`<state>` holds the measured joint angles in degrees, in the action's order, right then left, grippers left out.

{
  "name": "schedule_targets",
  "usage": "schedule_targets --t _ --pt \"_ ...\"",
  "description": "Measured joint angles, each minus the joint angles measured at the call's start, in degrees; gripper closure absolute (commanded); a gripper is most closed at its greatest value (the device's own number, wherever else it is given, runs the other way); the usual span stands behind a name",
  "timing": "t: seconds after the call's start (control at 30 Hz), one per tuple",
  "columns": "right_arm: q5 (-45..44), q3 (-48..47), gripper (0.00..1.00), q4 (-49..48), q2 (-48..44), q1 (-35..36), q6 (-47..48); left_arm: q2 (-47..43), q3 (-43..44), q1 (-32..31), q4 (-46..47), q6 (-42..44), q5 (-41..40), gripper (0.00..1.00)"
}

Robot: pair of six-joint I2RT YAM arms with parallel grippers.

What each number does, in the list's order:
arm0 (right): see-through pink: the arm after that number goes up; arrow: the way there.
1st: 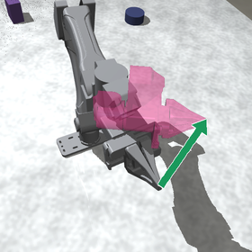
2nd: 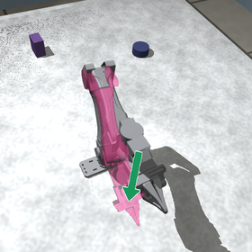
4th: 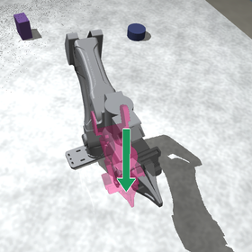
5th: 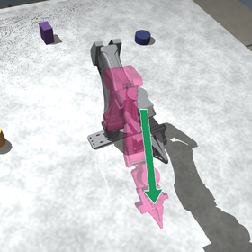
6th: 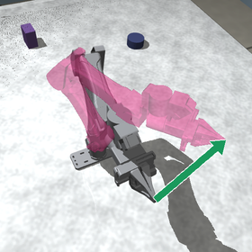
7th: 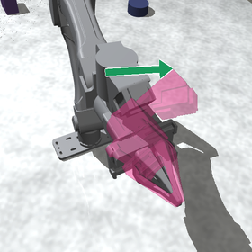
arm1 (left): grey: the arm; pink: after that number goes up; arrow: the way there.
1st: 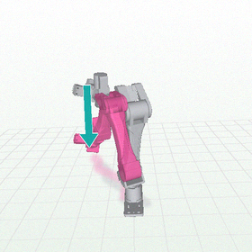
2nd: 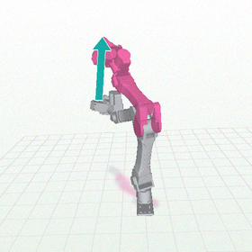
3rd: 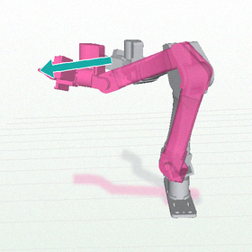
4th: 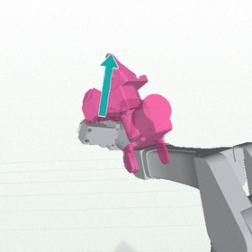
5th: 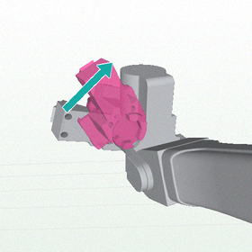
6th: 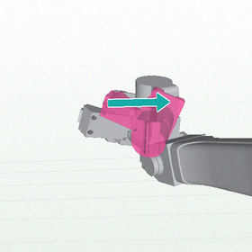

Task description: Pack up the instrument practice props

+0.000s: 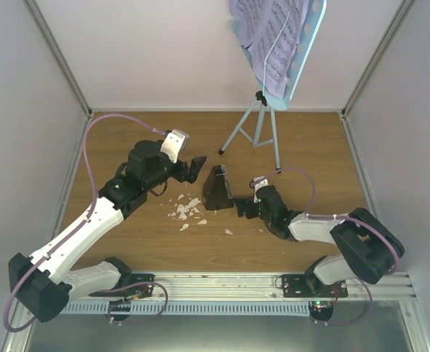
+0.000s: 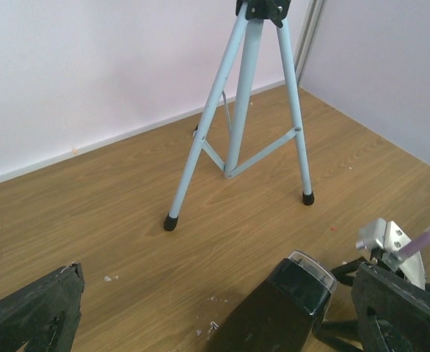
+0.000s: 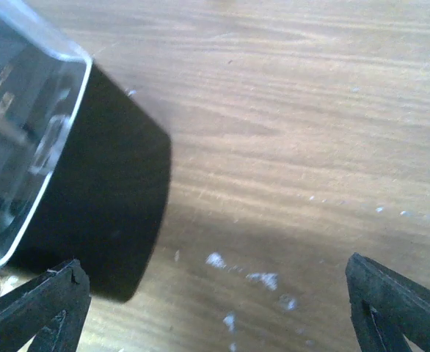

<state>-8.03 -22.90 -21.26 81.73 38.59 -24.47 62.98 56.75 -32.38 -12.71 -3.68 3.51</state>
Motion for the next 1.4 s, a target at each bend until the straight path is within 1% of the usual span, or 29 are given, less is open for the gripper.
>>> schedule_targets --t 0.17,0.27,0.37,0.47,0.57,0.87,1.1,1.4 --pt "0.7 -0.3 0.01 -1.7 -0.8 -1.7 1.2 0.0 -0.1 0.0 0.1 0.5 -0.4 0.01" --pt "2.8 1.8 0.00 -3.1 -5.3 -1.4 3.2 -0.3 -0.7 0.0 0.2 0.7 -0.9 0.01" --pt "4.7 4.3 0.00 -3.5 -9.7 0.7 4.8 -0.9 -1.2 0.0 0.1 0.8 -1.1 0.01" --pt "5.3 5.5 0.00 -4.0 -10.4 3.8 5.7 -1.2 -1.2 0.0 0.2 0.9 -1.1 0.01" --pt "4.7 5.8 0.00 -5.1 -8.5 6.2 6.3 -1.5 -1.2 0.0 0.4 1.0 -1.2 0.01" --pt "0.7 5.1 0.01 -10.1 1.5 10.9 8.2 -2.5 -1.9 0.0 1.4 2.1 -2.2 0.01" --pt "-1.2 2.4 0.00 -12.8 6.4 11.1 9.1 -2.4 -1.9 0.0 1.4 2.5 -2.4 0.01" --pt "-3.9 -2.0 0.01 -12.2 11.9 11.2 9.4 -2.4 -2.0 0.0 1.4 2.8 -2.4 0.01"
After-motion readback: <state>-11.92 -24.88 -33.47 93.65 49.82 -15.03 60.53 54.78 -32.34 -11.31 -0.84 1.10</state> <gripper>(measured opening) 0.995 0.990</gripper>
